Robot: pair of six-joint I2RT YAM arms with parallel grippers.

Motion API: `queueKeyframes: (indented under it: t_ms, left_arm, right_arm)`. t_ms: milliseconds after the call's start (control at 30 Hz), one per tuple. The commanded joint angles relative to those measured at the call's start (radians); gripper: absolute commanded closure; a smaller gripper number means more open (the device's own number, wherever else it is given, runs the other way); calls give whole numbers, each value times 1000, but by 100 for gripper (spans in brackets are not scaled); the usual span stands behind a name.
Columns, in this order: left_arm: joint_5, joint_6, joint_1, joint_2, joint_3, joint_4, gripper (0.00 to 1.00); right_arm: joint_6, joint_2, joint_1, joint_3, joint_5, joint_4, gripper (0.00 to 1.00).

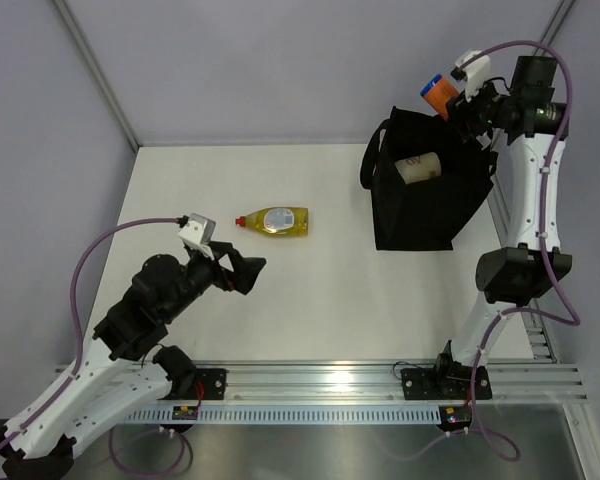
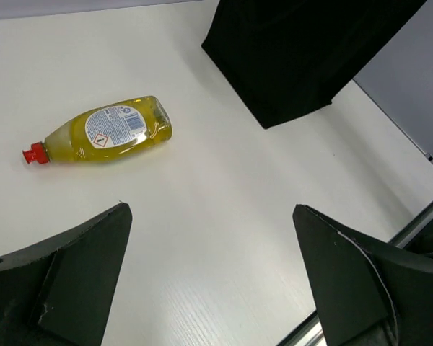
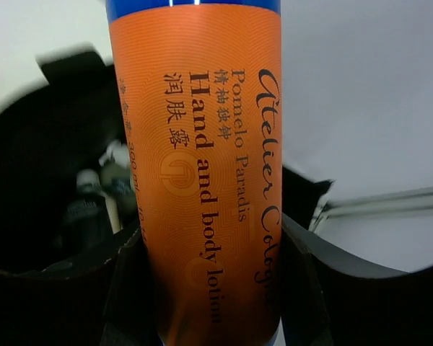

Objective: Place the personal care products into the canvas bag

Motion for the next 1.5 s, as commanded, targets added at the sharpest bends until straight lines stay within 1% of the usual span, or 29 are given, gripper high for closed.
queueKeyframes:
  t_ms: [0, 33, 133, 200, 267, 367, 400, 467, 500, 533, 567, 633, 667, 700, 733, 767, 800, 833, 867, 900, 933, 967, 1000, 1033, 1067, 1133, 1167, 1300, 1467]
  left_arm:
    - [-37, -20, 3, -36, -17, 46, 1]
    - [-37, -23, 3, -38, -23, 46, 1]
    - [-52, -39, 3, -33, -44, 51, 1]
    - [-69, -63, 3, -17, -52, 63, 1]
    - [-88, -91, 3, 5, -58, 74, 1]
    - [-140, -225, 3, 62, -71, 109, 1]
    - [-167, -308, 3, 82, -71, 124, 1]
    - [-187, -379, 3, 149, -59, 138, 1]
    - [-227, -463, 5, 170, -48, 126, 1]
    - [-249, -514, 9, 218, -36, 112, 1]
    - [-262, -549, 15, 241, -4, 88, 1]
    - [-272, -664, 58, 317, 32, 59, 1]
    - [-270, -709, 78, 348, 55, -1, 1]
    - [-247, -794, 101, 381, 104, -27, 1]
    - [-234, -846, 152, 419, 130, -64, 1]
    - [-209, -891, 176, 500, 158, -131, 1]
    - [-154, -957, 201, 542, 199, -148, 1]
    - [-129, -991, 238, 584, 213, -156, 1]
    - [-102, -1040, 252, 652, 219, -121, 2]
    - [-61, -1066, 268, 683, 209, -80, 2]
    - [-45, -1095, 273, 709, 198, -31, 2]
    - [-36, -1117, 276, 738, 190, 88, 3]
    - [-34, -1140, 279, 802, 190, 136, 5]
    - [-39, -1148, 279, 838, 216, 163, 5]
    - [-43, -1152, 279, 873, 237, 186, 5]
    - [-45, -1140, 279, 962, 271, 215, 5]
    - [-45, -1142, 279, 988, 299, 235, 5]
    - [-69, -1148, 284, 1094, 363, 215, 5]
    - [-43, -1203, 299, 1253, 419, 215, 5]
  right_arm:
    - [-237, 30, 13, 16, -6, -118, 100]
    - [-251, 27, 13, -8, -24, -141, 100]
    - [-272, -21, 13, -158, -39, -83, 100]
    - [-272, -48, 13, -244, -46, -54, 97]
    - [-260, -53, 13, -275, -37, -40, 93]
    - [-210, -27, 13, -292, 12, -29, 60]
    - [-185, -10, 13, -285, 23, -37, 47]
    - [-148, 3, 13, -260, 45, -52, 31]
    - [-124, 10, 13, -228, 45, -64, 27]
    - [-102, 5, 13, -216, 45, -75, 12]
    - [-73, -3, 13, -203, 48, -67, 1]
    - [-10, -39, 13, -170, 43, -63, 1]
    - [13, -52, 13, -156, 42, -60, 1]
    - [57, -81, 13, -131, 42, -52, 1]
    - [76, -98, 13, -120, 42, -48, 1]
    - [96, -113, 13, -113, 43, -40, 1]
    - [144, -151, 13, -105, 48, -16, 0]
    - [168, -176, 11, -108, 43, -3, 0]
    - [186, -228, 11, -132, 36, 11, 1]
    - [224, -258, 11, -155, 27, 46, 1]
    - [241, -294, 11, -184, -7, 67, 1]
    - [258, -370, 11, -261, -29, 92, 0]
    - [295, -371, 11, -302, -50, 138, 0]
    - [310, -447, 11, -341, -110, 152, 1]
    - [320, -481, 11, -414, -137, 164, 1]
    - [355, -585, 11, -494, -208, 206, 1]
    - [361, -646, 11, -575, -228, 216, 1]
    - [392, -756, 11, -750, -332, 253, 1]
    - [447, -852, 11, -947, -382, 322, 1]
